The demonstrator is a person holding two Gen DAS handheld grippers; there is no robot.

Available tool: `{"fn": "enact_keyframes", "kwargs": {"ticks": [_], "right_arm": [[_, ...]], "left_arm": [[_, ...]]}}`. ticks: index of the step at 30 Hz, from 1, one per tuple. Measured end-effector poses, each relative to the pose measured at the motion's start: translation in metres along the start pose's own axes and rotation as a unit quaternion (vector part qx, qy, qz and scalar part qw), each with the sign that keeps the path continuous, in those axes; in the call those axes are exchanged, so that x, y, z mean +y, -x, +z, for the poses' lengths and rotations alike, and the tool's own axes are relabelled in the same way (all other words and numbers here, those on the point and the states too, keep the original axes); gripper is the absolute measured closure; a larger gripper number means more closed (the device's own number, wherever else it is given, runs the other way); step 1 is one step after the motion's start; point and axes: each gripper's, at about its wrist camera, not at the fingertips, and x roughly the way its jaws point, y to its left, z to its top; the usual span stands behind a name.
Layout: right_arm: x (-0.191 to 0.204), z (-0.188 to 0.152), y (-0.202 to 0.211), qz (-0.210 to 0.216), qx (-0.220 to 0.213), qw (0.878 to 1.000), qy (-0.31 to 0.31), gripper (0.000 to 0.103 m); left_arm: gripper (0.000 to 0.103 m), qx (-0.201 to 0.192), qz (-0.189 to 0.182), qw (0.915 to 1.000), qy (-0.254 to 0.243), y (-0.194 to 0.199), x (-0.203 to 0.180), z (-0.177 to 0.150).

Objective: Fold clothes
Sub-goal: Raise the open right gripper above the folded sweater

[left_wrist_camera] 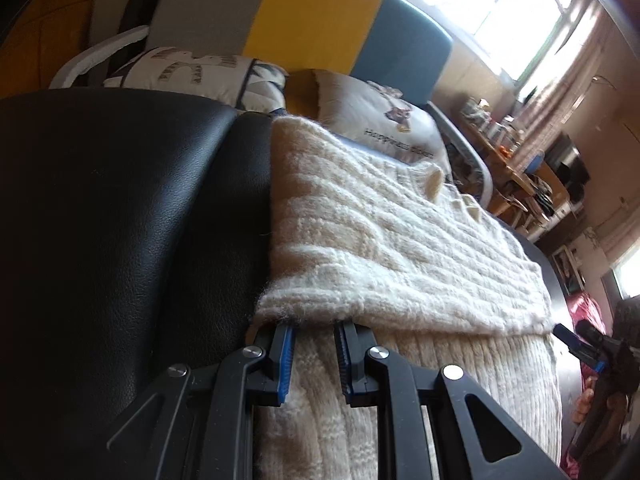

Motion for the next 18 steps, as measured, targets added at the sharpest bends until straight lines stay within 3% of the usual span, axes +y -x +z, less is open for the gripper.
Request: {"fn": "enact_keyframes", "kwargs": {"ticks": [2, 6, 9, 12, 15, 18], "right_arm": [[0.001, -0.002, -0.003, 0.022, -0.001, 1.000, -0.012, 0.019], [0.004, -0.009, -0.011, 0.022, 0.008, 1.000, -0.016, 0.019], [0.006, -0.015, -0.017, 0.021, 0.014, 0.999, -0.019, 0.019], [0.007, -0.017, -0.020, 0.031, 0.011, 0.999, -0.022, 0.019], [0.005, -0.019, -0.020, 0.065, 0.003, 0.997, -0.041, 0.019], [0.005, -0.025, -0.021, 0.085, 0.004, 0.995, -0.051, 0.019]], "left_arm": [[0.086, -0.004, -0.025, 0.9997, -0.002, 0.005, 0.003, -0.003], [0.086, -0.005, -0.044, 0.9989, -0.013, 0.009, 0.005, -0.007], [0.081, 0.000, -0.093, 0.9952, 0.031, 0.008, 0.013, -0.003], [0.077, 0.001, -0.133, 0.9858, 0.102, 0.001, 0.021, 0.007], [0.072, -0.011, -0.164, 0.9708, 0.175, -0.003, 0.030, 0.010], [0.070, -0.036, -0.173, 0.9613, 0.211, 0.002, 0.035, 0.005]]}}
